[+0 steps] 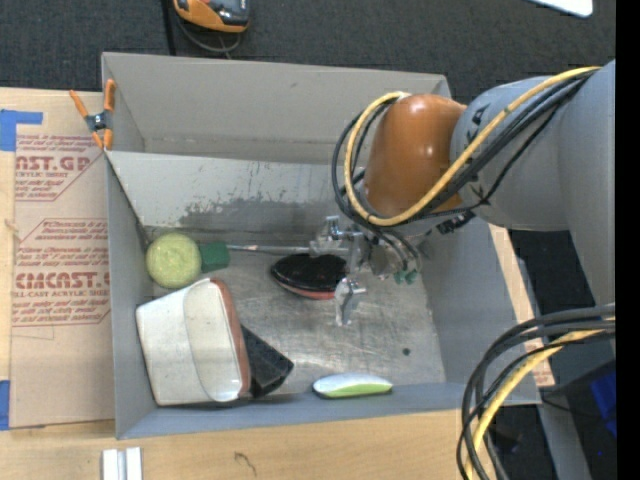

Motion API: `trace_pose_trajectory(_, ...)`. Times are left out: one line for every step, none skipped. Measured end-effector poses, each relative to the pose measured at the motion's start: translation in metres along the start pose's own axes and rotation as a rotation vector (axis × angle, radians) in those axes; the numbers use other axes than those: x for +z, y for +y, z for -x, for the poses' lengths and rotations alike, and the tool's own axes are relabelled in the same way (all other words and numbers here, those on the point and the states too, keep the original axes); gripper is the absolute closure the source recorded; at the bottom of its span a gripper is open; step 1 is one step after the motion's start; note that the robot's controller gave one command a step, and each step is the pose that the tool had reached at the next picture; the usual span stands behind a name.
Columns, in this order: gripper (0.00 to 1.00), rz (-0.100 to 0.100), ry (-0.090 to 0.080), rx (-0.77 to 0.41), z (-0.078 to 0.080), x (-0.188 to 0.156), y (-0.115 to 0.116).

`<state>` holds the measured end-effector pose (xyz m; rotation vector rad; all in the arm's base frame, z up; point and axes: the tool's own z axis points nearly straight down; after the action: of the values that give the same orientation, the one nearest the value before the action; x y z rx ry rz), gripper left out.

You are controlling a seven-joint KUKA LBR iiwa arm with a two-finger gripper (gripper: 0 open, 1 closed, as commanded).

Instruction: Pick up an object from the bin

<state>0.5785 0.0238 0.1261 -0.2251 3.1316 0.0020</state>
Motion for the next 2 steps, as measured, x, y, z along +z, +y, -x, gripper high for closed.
trace_pose_trajectory(0.00,0.001,-0.007,0.012,0.010,0.023,-0.004)
trace_pose_trajectory(0.00,-0.001,-0.009,0.132,0.012,0.054,-0.004)
